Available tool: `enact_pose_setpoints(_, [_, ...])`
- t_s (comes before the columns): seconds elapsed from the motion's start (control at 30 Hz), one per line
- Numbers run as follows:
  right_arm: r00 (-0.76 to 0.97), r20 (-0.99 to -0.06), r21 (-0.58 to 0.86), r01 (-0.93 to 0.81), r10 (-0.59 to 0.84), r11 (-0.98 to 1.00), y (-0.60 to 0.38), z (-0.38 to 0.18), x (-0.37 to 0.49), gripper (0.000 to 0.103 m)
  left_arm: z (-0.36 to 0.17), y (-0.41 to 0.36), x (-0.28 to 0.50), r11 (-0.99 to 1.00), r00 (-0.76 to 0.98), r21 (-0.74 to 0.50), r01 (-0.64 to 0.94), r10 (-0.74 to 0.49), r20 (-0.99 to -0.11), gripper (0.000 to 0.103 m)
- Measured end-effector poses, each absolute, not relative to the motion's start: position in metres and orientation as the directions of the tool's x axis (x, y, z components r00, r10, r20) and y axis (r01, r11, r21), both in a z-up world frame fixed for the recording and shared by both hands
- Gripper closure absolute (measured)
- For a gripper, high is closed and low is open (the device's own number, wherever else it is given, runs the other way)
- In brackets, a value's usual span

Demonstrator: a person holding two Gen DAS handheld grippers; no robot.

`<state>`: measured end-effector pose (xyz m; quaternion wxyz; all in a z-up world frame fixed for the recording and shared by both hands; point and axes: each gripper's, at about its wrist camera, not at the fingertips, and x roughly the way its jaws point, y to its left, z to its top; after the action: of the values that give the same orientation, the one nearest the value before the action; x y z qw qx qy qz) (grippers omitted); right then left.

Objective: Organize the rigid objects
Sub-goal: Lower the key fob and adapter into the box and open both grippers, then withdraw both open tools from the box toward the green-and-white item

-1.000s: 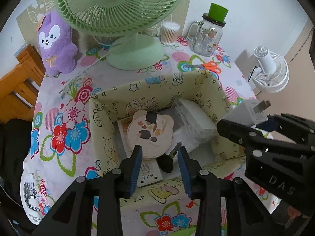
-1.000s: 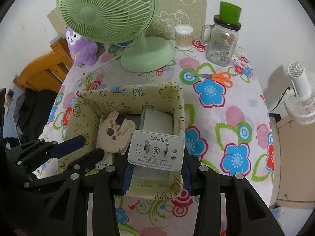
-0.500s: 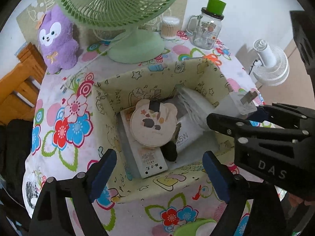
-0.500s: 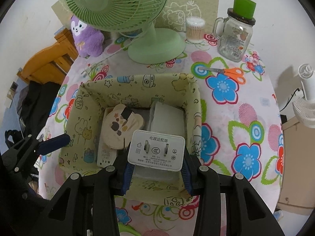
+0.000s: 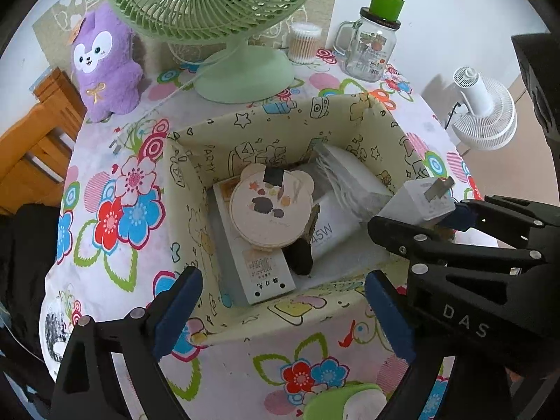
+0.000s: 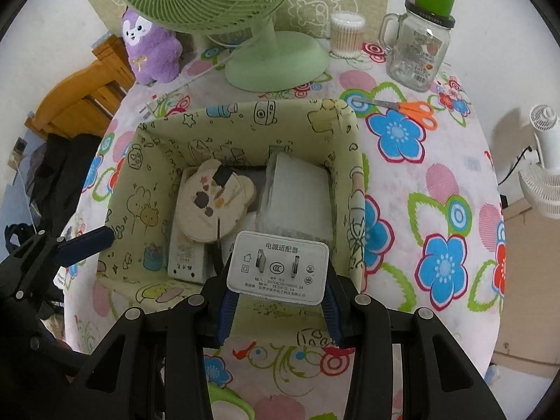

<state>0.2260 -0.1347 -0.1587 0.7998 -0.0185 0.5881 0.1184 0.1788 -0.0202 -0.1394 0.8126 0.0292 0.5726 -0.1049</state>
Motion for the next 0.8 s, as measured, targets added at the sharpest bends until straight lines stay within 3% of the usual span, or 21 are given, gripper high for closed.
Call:
enact_pose_setpoints(0.07, [0.289, -0.944, 0.100, -0.212, 0.160, 0.972, -0.134, -0.157, 0.224, 0.054, -0.139, -0.021, 0.177, 0.977, 0.323, -0.069, 0.204, -0.133, -0.937, 0.008])
enact_pose_setpoints(0.13, [0.304, -0.942, 0.081, -0.212, 0.145, 0.974, -0.133, -0.154, 0.221, 0.042, -0.138, -0.021, 0.177, 0.977, 0.322, -0.069, 0.202, -0.133, -0.937, 0.008])
enact_pose_setpoints(0.37, [0.340, -0.935, 0.033, -0.211, 0.105, 0.977, -0.126, -0.144, 0.212, 0.031, -0.134, -0.019, 0.168, 0.979, 0.323, -0.059, 0.194, -0.121, -0.939, 0.008])
enact_pose_setpoints(0.43, [0.358, -0.930, 0.014, -0.198, 0.086, 0.980, -0.127, -0.140, 0.208, 0.022, -0.132, -0.018, 0.166, 0.980, 0.326, -0.061, 0.191, -0.122, -0.937, 0.008])
enact_pose_setpoints(0.8, [0.391, -0.918, 0.003, -0.167, 0.070, 0.986, -0.133, -0.125, 0.192, 0.013, -0.120, -0.016, 0.154, 0.980, 0.342, -0.066, 0.186, -0.128, -0.931, 0.008])
